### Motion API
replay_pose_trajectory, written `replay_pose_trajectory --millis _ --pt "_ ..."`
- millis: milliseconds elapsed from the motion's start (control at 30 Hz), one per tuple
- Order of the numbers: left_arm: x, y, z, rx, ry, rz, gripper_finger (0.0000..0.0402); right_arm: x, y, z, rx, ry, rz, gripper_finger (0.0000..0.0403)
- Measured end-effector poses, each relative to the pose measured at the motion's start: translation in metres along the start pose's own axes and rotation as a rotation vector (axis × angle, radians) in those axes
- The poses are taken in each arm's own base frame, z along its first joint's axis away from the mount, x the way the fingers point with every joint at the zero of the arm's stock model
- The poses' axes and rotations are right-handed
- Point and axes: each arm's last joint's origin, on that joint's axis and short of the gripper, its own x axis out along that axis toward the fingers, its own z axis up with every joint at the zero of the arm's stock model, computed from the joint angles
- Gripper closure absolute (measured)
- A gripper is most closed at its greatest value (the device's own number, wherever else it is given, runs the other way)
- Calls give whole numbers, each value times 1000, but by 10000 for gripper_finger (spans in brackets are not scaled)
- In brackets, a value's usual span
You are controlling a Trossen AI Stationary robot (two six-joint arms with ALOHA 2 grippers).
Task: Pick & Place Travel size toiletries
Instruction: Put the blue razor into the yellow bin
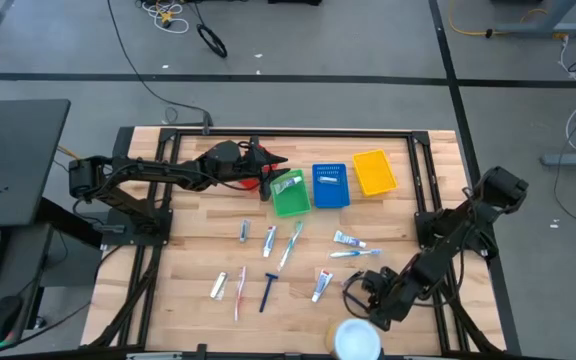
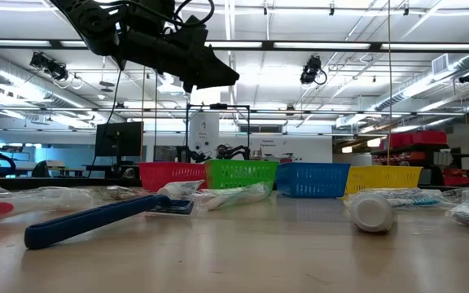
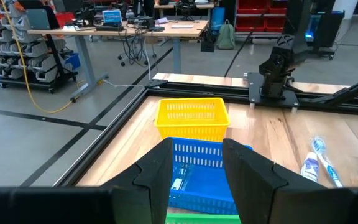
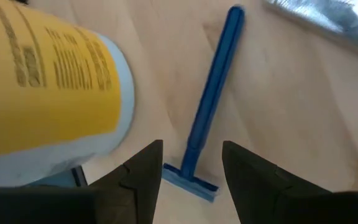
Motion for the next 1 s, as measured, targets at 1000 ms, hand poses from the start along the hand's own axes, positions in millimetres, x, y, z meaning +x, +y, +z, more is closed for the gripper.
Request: replay_pose_trajectory --millis 1000 --pt "0 0 0 3 0 1 254 22 6 -2 -92 90 -291 358"
